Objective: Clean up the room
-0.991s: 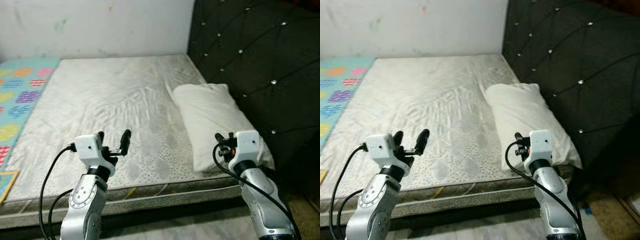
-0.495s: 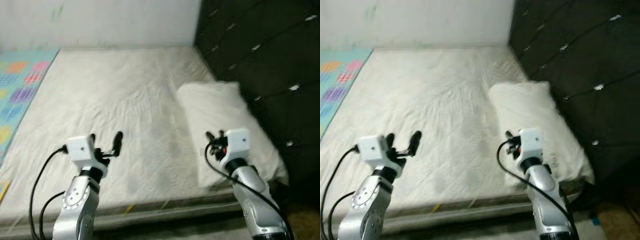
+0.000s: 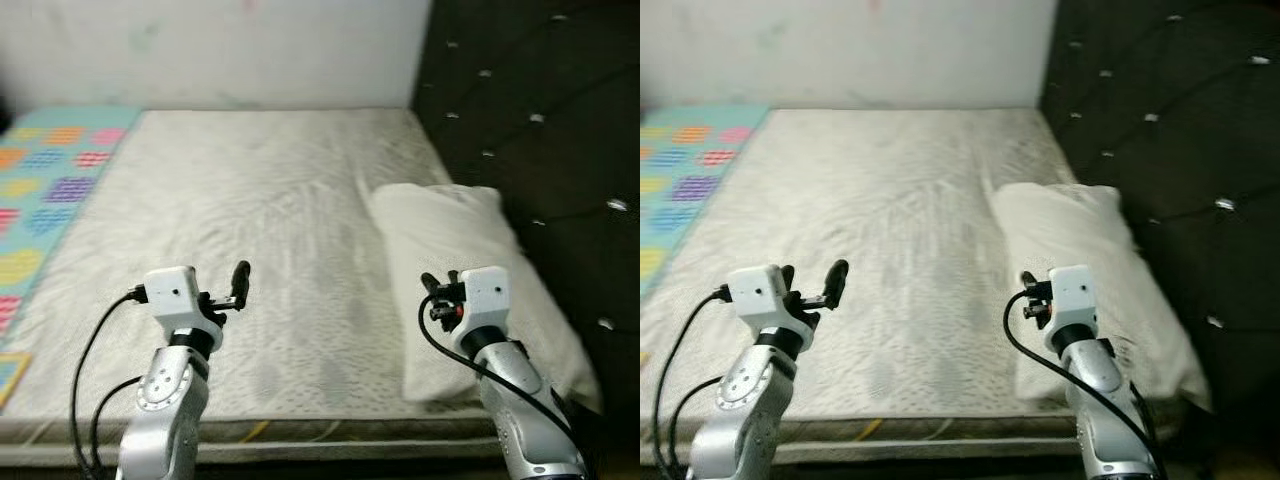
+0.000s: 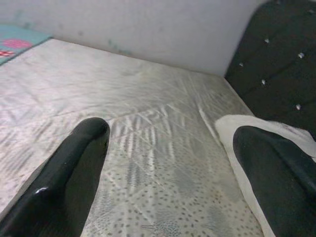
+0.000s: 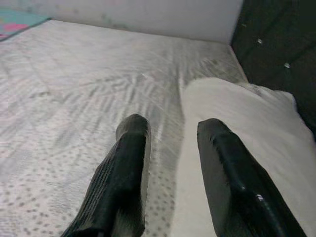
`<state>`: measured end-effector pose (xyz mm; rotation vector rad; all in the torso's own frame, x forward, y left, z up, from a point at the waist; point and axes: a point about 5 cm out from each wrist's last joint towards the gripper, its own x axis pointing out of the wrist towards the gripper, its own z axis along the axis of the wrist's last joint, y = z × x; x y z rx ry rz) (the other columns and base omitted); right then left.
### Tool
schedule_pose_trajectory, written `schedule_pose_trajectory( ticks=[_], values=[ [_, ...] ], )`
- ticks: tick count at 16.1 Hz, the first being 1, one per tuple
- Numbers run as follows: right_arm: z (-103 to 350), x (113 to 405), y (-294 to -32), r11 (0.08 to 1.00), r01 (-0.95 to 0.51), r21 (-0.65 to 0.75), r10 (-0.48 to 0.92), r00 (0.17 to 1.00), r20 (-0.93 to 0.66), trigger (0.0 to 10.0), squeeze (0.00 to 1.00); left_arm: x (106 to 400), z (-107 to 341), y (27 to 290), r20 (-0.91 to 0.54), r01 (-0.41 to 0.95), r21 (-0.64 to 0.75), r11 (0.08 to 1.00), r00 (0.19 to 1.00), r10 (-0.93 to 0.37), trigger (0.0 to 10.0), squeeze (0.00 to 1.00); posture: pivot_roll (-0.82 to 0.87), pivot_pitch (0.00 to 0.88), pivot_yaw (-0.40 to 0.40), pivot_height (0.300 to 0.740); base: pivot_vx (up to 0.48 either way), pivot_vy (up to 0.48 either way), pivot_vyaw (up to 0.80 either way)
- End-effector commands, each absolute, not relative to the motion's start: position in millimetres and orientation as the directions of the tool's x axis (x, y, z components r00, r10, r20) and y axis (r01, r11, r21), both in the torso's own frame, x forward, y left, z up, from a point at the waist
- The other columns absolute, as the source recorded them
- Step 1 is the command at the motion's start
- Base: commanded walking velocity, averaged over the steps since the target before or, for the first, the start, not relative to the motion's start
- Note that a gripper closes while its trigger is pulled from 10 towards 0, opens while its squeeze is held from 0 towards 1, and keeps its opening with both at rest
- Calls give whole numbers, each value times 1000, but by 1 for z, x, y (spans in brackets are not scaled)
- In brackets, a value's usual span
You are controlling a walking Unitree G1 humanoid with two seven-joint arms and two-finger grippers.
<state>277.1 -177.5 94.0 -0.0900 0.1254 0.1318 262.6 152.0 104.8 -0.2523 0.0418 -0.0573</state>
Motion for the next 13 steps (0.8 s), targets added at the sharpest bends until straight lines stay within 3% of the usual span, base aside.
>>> schedule_pose_trajectory(
  ticks=[1, 13],
  values=[
    [99, 280, -175, 986, -148, -81, 139, 984, -108, 10000, 0, 264, 108, 152, -26, 59, -250, 966, 997, -68, 10000, 0, -193, 21, 12, 740, 0, 476, 0],
    [95, 283, -173, 979, -138, -153, 118, 984, -133, 10000, 0, 265, 110, 147, -10, 97, -263, 960, 995, -103, 10000, 0, -192, 17, 16, 740, 0, 473, 47]
  ],
)
